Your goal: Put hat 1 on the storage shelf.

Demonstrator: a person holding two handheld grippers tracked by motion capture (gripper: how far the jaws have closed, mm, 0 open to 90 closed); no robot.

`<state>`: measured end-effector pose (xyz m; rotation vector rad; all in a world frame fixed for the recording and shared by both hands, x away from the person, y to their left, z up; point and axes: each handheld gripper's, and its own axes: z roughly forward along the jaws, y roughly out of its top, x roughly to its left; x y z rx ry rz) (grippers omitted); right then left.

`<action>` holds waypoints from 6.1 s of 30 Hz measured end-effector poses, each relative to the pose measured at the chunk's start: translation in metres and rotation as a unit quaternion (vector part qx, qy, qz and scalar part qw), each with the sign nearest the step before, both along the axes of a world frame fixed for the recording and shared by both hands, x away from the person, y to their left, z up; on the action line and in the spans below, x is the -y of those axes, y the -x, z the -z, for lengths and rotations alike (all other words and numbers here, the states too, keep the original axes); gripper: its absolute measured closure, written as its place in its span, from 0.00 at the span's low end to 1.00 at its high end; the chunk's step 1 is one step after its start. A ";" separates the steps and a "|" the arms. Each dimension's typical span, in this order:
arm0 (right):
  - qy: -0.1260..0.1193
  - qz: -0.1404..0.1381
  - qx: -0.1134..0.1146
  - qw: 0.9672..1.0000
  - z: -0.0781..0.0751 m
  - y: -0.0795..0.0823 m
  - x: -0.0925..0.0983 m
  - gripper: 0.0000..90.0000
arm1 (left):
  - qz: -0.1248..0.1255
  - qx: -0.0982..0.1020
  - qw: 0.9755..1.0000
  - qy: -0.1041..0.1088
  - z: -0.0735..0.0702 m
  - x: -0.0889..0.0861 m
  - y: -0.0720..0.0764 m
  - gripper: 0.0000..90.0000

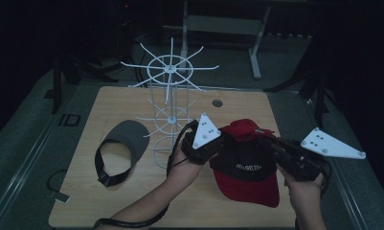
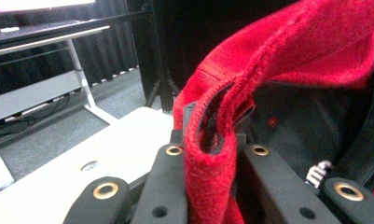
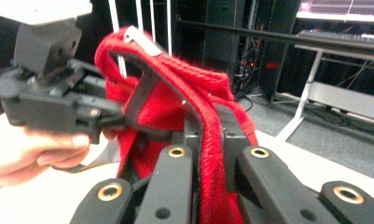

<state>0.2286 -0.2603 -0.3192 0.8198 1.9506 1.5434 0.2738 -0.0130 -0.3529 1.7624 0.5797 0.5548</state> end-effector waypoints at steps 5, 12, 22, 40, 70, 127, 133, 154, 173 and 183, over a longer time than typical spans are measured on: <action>-0.006 0.001 -0.007 1.000 0.013 0.004 0.003 0.95 | -0.008 0.006 1.000 0.000 -0.005 0.002 -0.001 0.97; -0.010 -0.005 -0.006 1.000 0.028 0.016 0.003 0.94 | -0.007 0.018 1.000 0.000 -0.016 0.005 0.000 0.97; -0.010 -0.019 -0.022 1.000 0.044 0.023 0.003 0.81 | 0.003 0.022 1.000 0.007 -0.025 0.013 0.003 0.97; -0.003 -0.064 0.046 0.997 0.017 0.046 0.031 0.50 | 0.099 0.027 0.994 0.023 -0.024 0.003 -0.005 0.97; 0.051 -0.098 0.046 0.993 0.018 0.009 0.018 0.98 | 0.212 0.033 0.976 0.020 -0.017 -0.007 -0.005 0.96; -0.019 0.016 0.044 0.999 -0.010 -0.008 0.042 0.98 | 0.064 0.027 0.997 0.019 0.017 -0.080 0.034 0.57; -0.035 0.016 0.057 0.998 -0.024 -0.012 0.039 0.98 | 0.060 0.016 0.998 0.024 0.032 -0.089 0.043 0.57; -0.059 0.013 0.087 0.994 -0.079 -0.036 -0.006 0.98 | 0.032 -0.006 0.999 0.036 0.067 -0.117 0.057 0.57; -0.024 -0.001 0.060 0.998 -0.053 -0.048 -0.042 0.98 | 0.021 -0.015 0.999 0.040 0.074 -0.124 0.056 0.57; -0.013 -0.026 0.041 0.999 -0.029 -0.040 -0.039 0.97 | 0.013 -0.019 0.999 0.038 0.079 -0.130 0.057 0.57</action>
